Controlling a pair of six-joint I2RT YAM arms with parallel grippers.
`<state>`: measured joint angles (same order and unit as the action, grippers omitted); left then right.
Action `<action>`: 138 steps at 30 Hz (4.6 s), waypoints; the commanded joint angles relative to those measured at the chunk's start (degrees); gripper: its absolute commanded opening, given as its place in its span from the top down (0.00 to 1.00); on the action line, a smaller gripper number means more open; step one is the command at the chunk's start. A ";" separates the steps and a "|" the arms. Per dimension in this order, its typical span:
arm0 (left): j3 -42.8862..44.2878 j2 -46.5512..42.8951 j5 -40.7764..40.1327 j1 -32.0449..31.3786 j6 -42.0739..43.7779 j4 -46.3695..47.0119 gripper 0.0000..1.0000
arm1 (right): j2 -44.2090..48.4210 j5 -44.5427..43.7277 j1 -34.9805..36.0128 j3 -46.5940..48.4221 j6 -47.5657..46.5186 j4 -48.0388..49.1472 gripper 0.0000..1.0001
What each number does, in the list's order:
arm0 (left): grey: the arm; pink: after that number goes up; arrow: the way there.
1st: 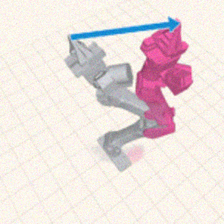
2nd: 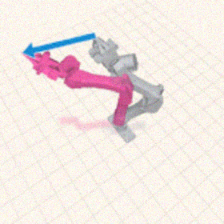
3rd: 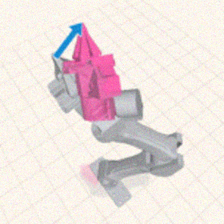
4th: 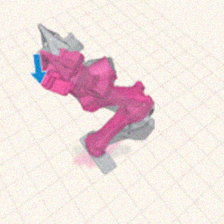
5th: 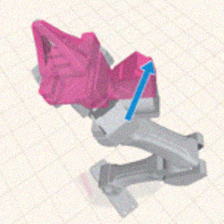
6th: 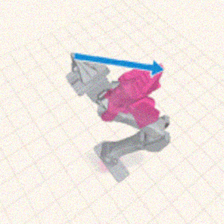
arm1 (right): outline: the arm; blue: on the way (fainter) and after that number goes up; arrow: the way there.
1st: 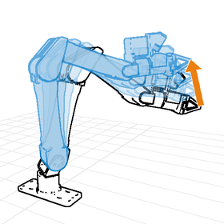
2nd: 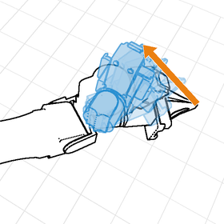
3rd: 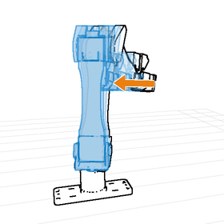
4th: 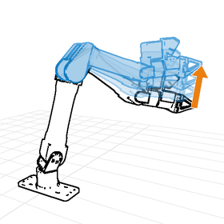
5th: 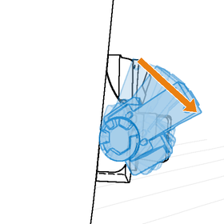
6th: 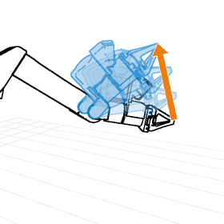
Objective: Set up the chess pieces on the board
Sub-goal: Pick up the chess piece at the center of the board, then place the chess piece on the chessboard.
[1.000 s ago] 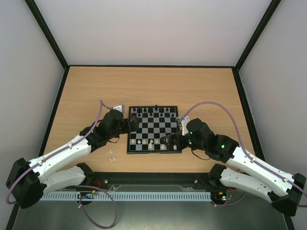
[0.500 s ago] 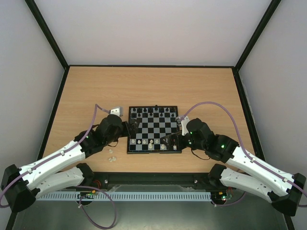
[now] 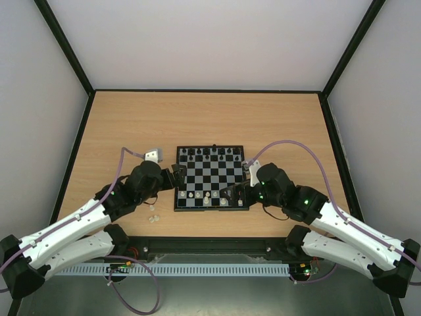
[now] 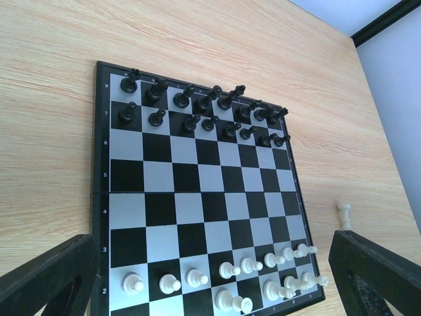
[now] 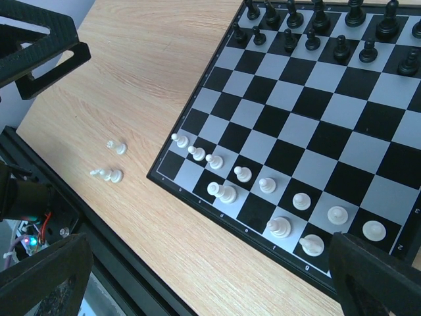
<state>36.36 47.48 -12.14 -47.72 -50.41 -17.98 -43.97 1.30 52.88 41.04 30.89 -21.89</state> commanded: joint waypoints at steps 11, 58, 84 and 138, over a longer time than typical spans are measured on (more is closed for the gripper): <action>-1.75 1.80 -0.93 -0.22 0.24 1.11 0.01 | 0.72 -0.63 -0.02 -0.70 0.45 -0.51 0.02; -1.17 15.60 1.49 2.17 -10.10 -31.47 0.01 | -3.58 8.65 -0.07 -0.22 -2.13 0.34 0.01; -5.56 17.03 5.43 7.65 -5.72 -25.46 0.63 | -2.75 10.82 -0.06 -0.95 -2.42 1.36 0.01; 15.81 37.77 6.24 -7.44 -4.80 -23.38 0.92 | -1.69 11.66 -0.06 -1.33 -2.33 1.33 0.01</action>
<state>51.18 84.77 -6.31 -54.50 -54.68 -40.60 -46.39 11.92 52.88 40.51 29.30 -20.62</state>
